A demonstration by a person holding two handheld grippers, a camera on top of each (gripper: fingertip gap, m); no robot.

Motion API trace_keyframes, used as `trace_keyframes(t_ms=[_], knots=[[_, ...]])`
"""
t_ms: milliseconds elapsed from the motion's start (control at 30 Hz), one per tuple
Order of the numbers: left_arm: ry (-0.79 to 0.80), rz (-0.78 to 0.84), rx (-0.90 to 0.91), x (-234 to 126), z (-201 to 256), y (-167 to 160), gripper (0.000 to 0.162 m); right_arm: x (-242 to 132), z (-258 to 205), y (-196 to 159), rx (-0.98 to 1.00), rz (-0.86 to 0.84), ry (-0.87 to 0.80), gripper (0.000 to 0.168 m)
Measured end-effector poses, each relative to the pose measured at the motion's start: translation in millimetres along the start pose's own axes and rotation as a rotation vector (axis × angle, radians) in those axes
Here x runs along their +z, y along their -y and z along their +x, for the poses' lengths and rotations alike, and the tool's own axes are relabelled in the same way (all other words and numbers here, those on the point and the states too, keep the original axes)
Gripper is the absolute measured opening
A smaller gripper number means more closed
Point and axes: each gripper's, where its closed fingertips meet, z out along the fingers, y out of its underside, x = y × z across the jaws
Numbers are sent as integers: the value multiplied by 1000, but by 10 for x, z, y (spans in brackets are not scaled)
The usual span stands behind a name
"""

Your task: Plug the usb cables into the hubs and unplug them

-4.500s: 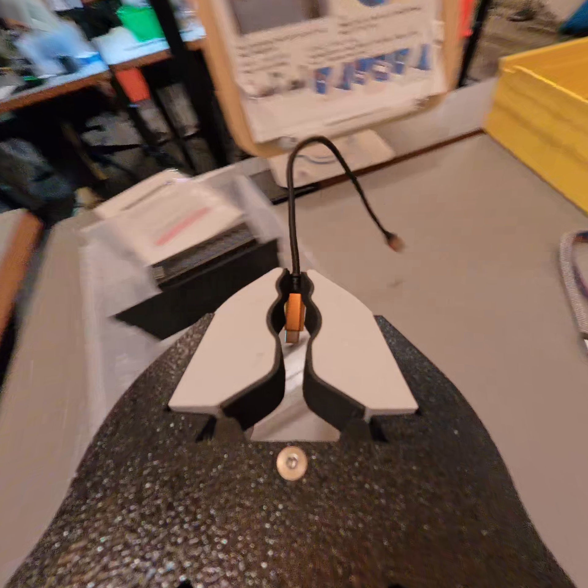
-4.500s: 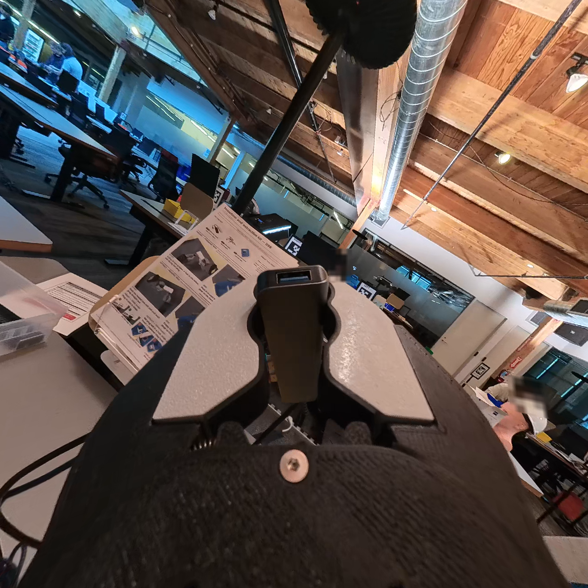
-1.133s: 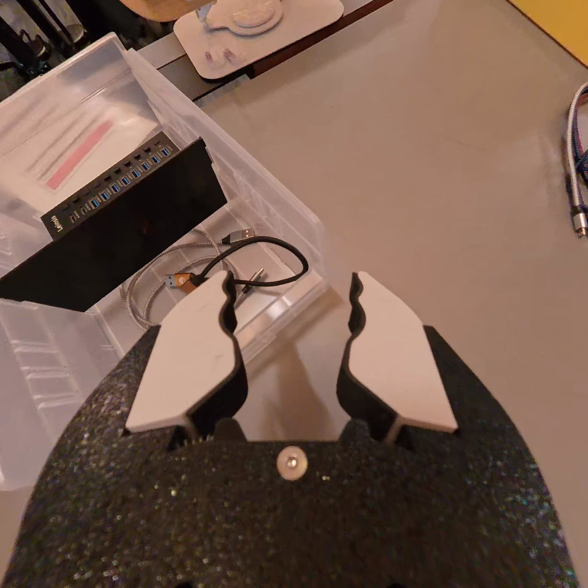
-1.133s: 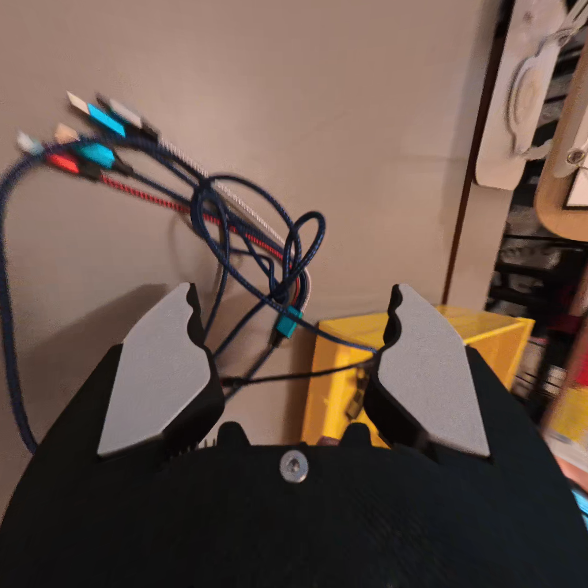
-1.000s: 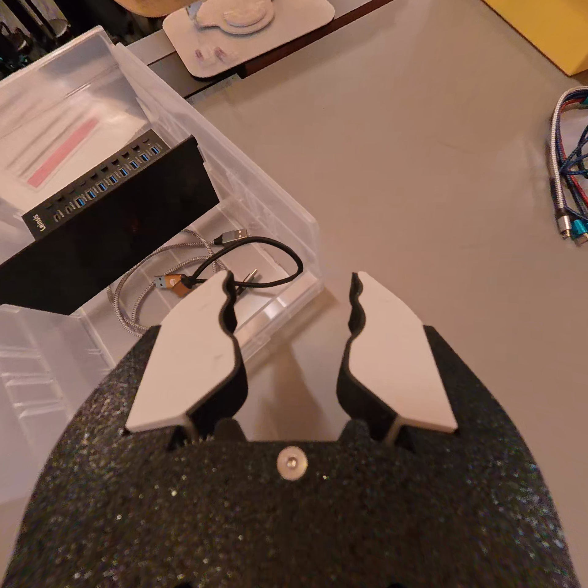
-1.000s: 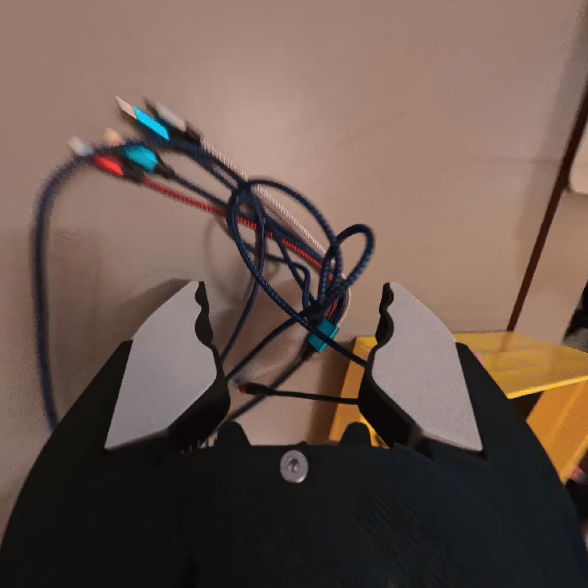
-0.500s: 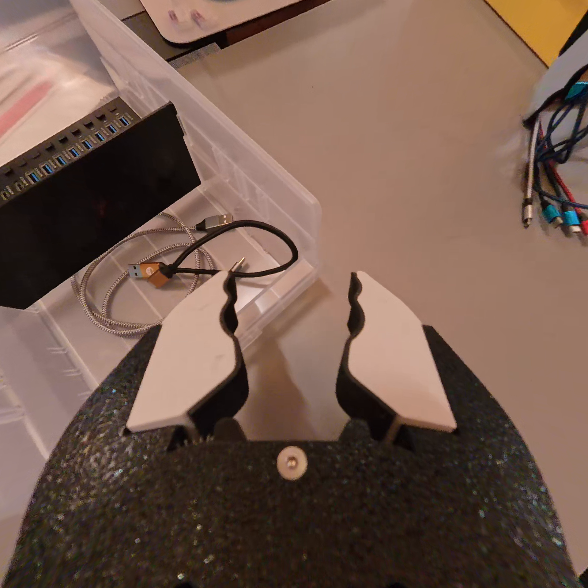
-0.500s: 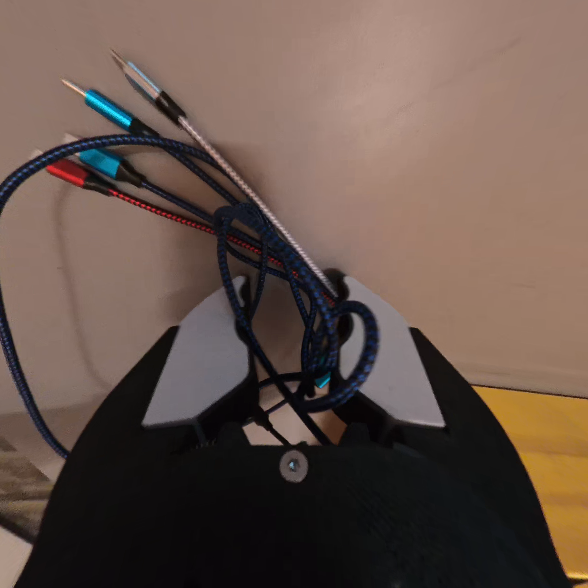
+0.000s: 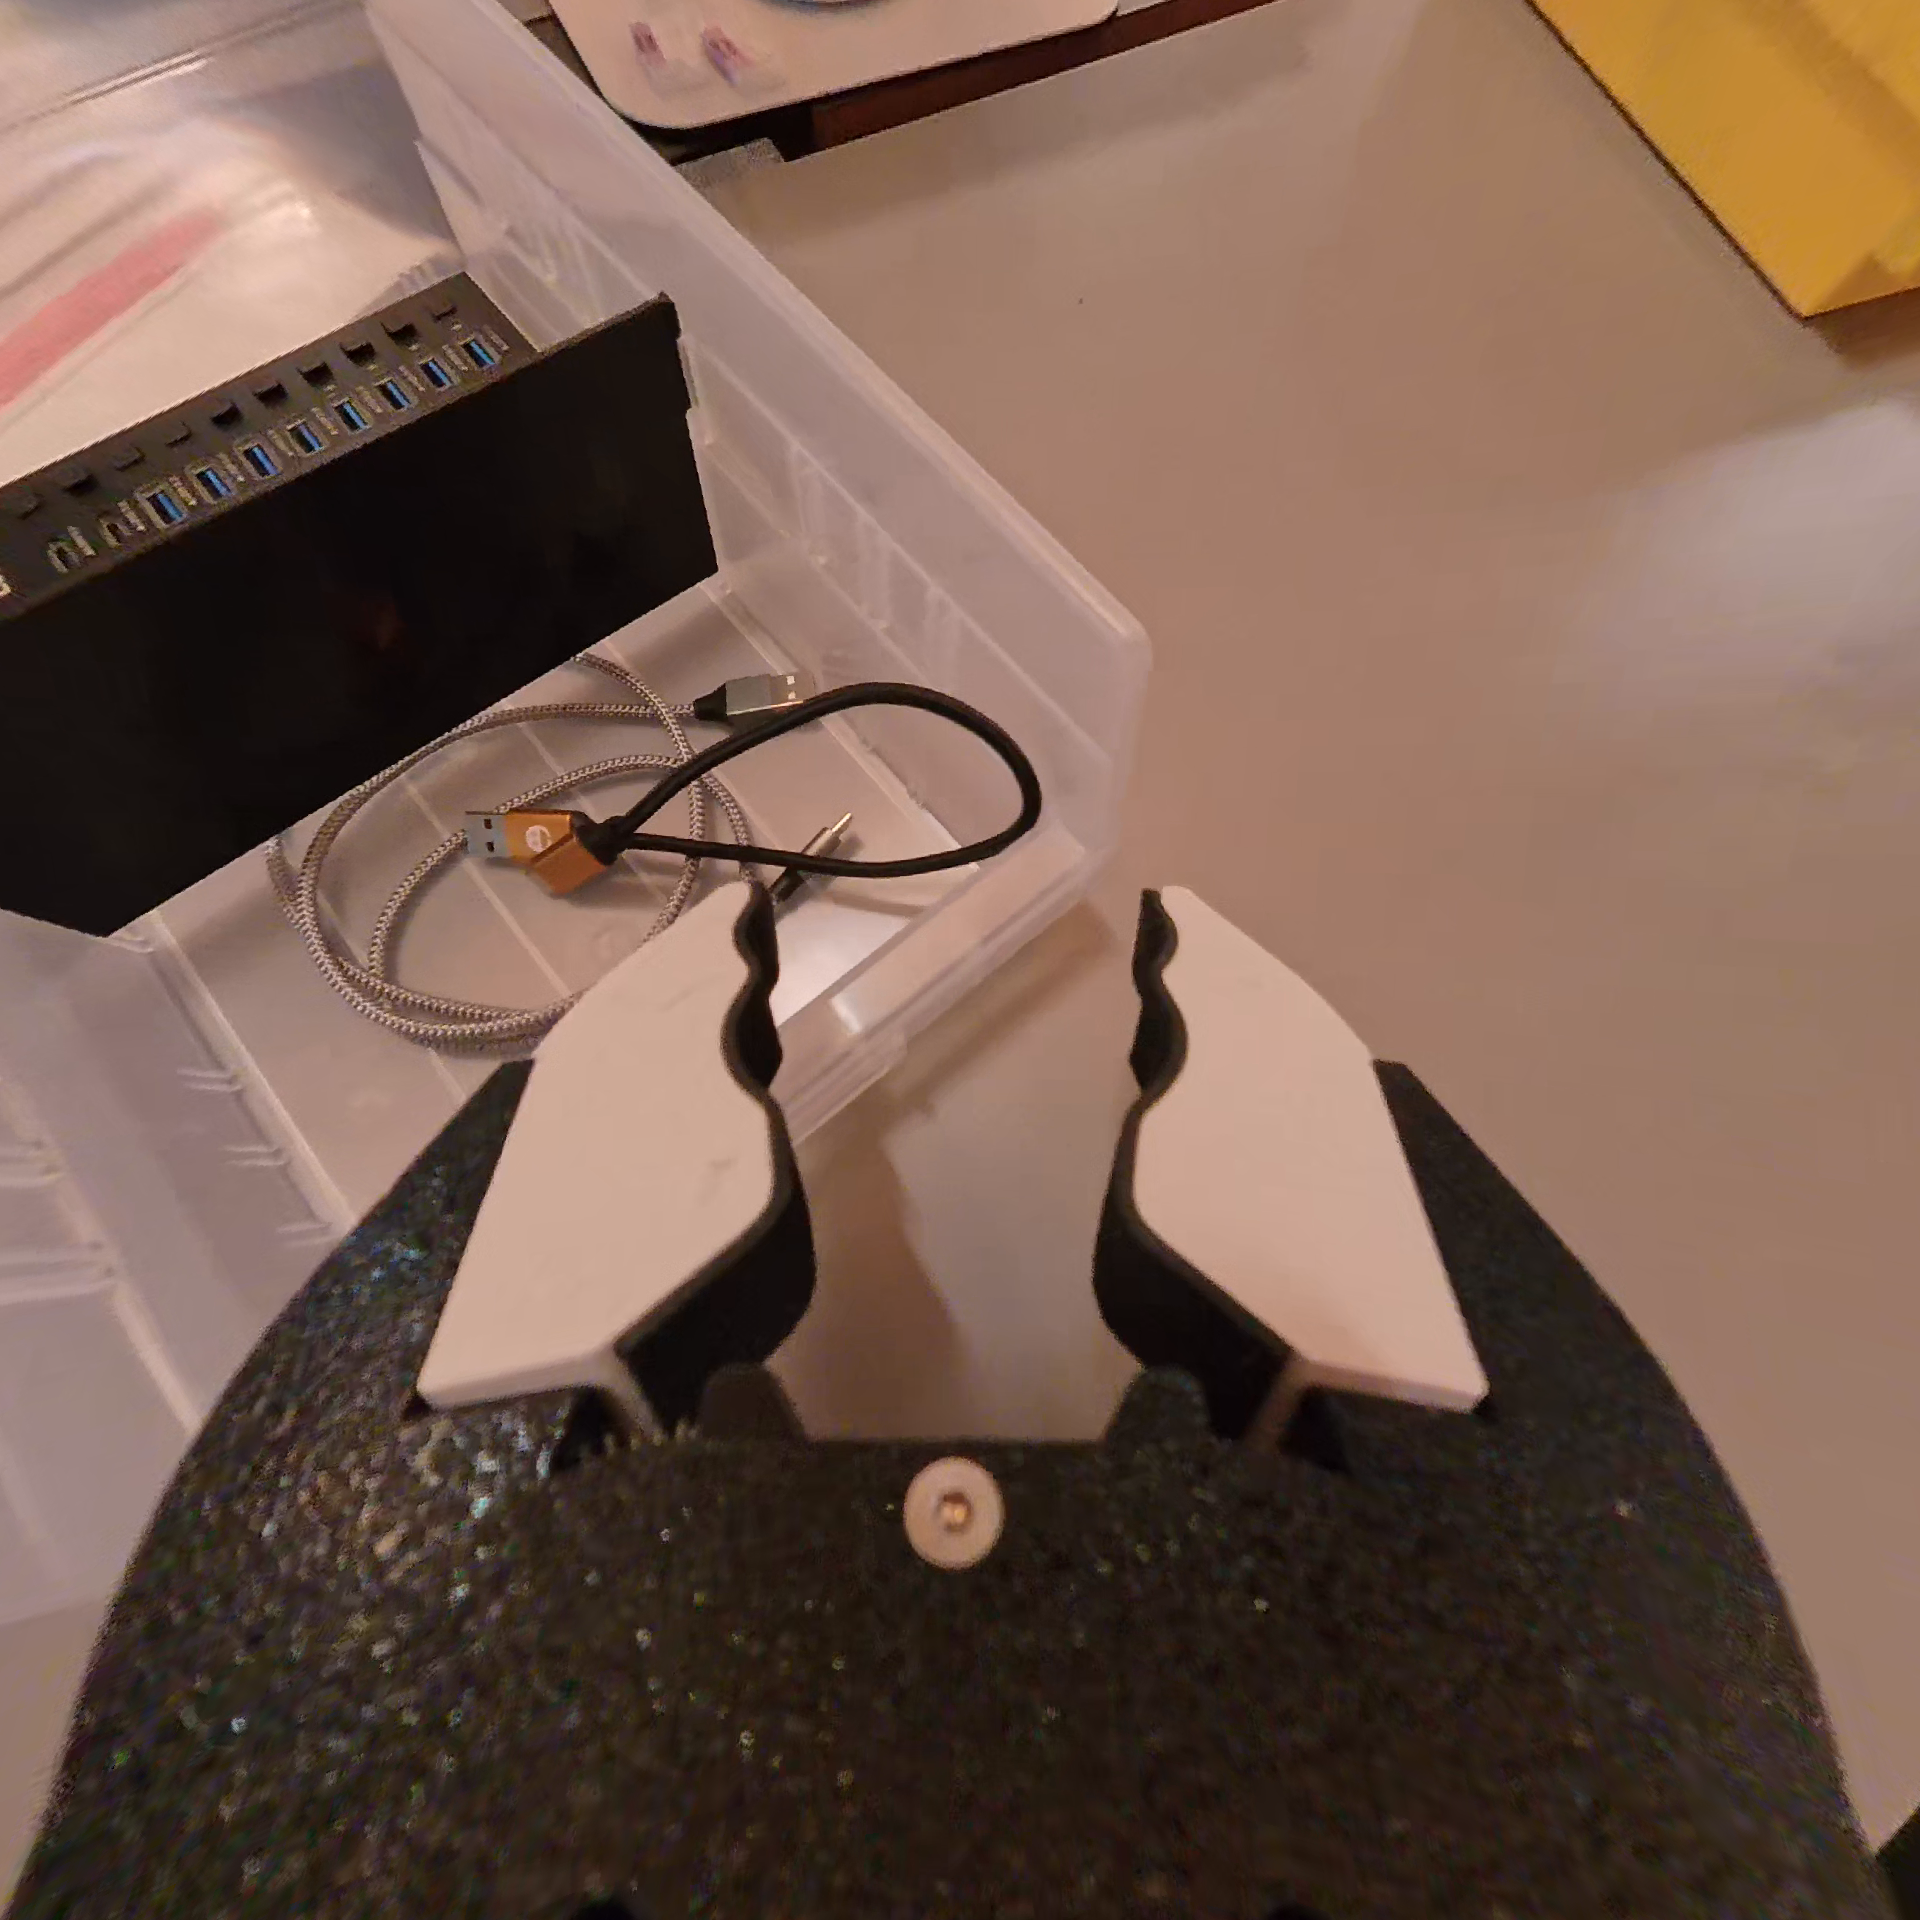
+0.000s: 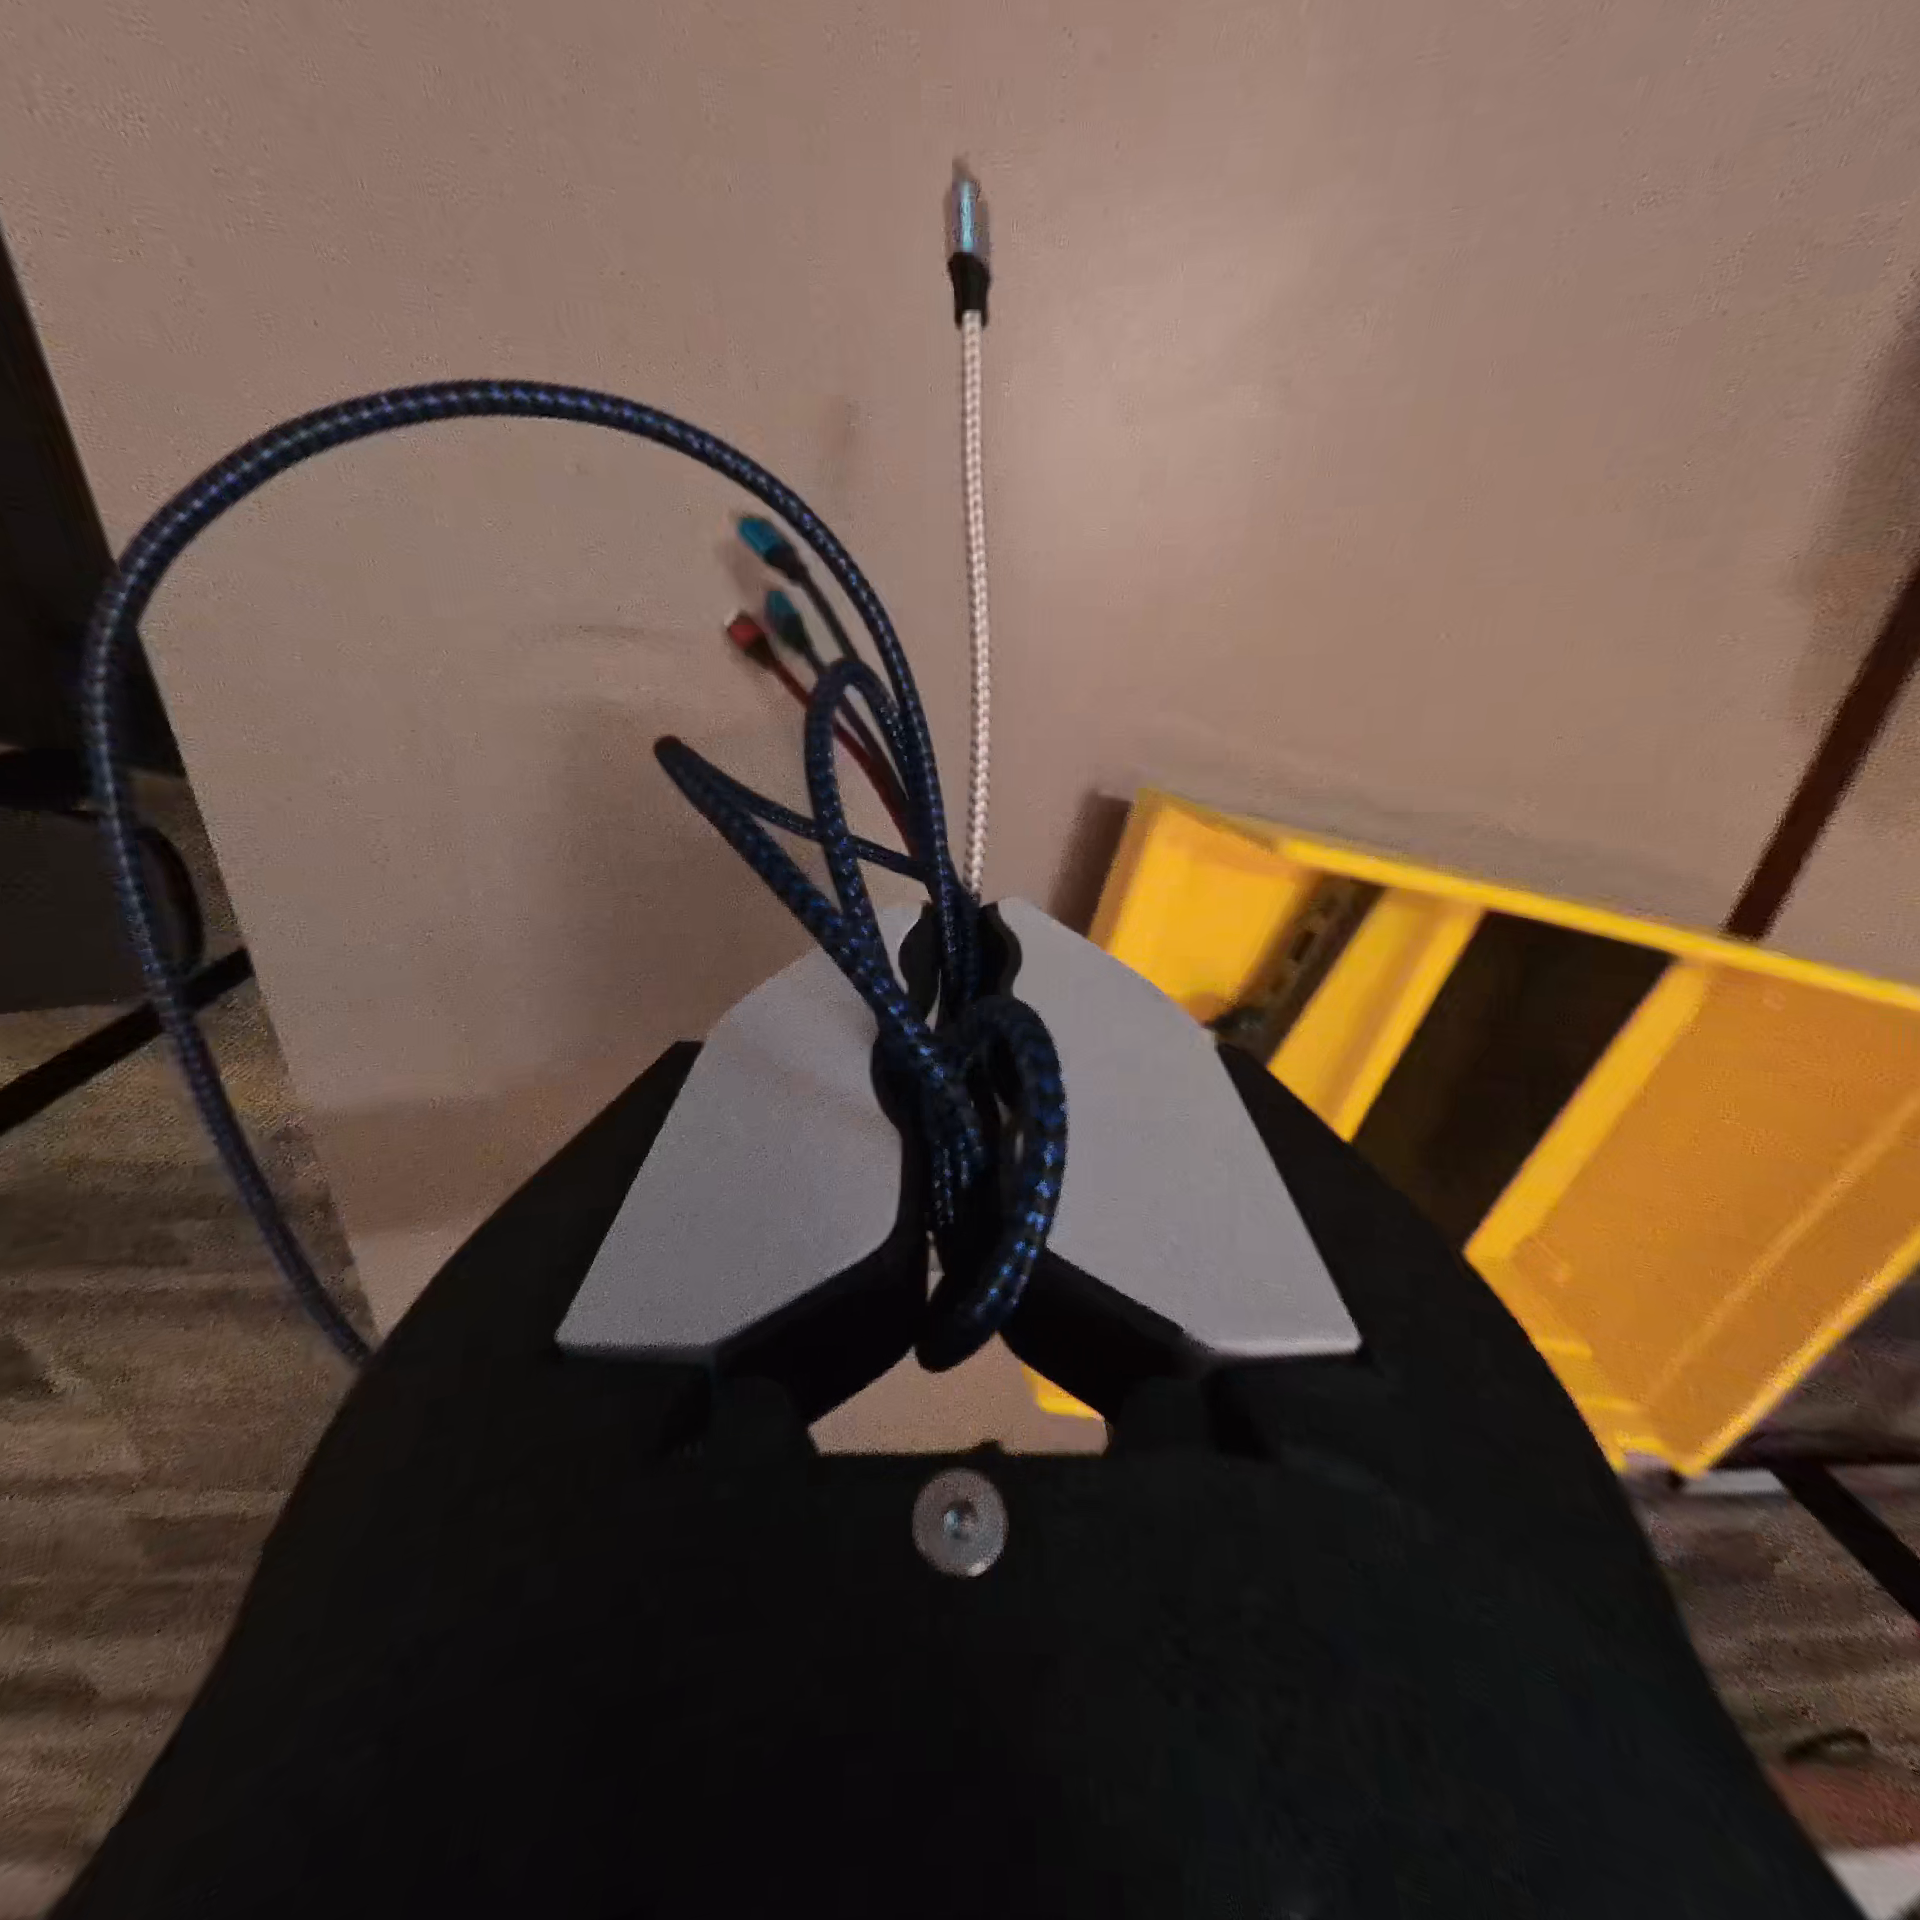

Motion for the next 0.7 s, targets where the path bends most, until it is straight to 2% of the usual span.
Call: trace_keyframes(t_ms=[167, 267, 367, 500, 633, 700], knots=[[-7, -8, -10, 26, 10, -15, 65, -600, 419, -516, 153, 82, -140, 7], [-4, -14, 3, 33, 30, -12, 65, -746, 894, -769, 250, 113, -354, 7], [-4, -20, 13, 46, 59, -9, 65, -672, 1183, -907, 241, 79, -482, 7], [-2, -30, 34, 66, 99, -10, 65, -347, 1299, -985, 248, -12, -494, 7], [-2, -37, 44, 86, 111, -16, 65, -130, 1464, -1184, 270, -179, -598, 7], [-8, -38, 39, 97, 115, -20, 65, 6, 1515, -1213, 292, -192, -639, 7]])
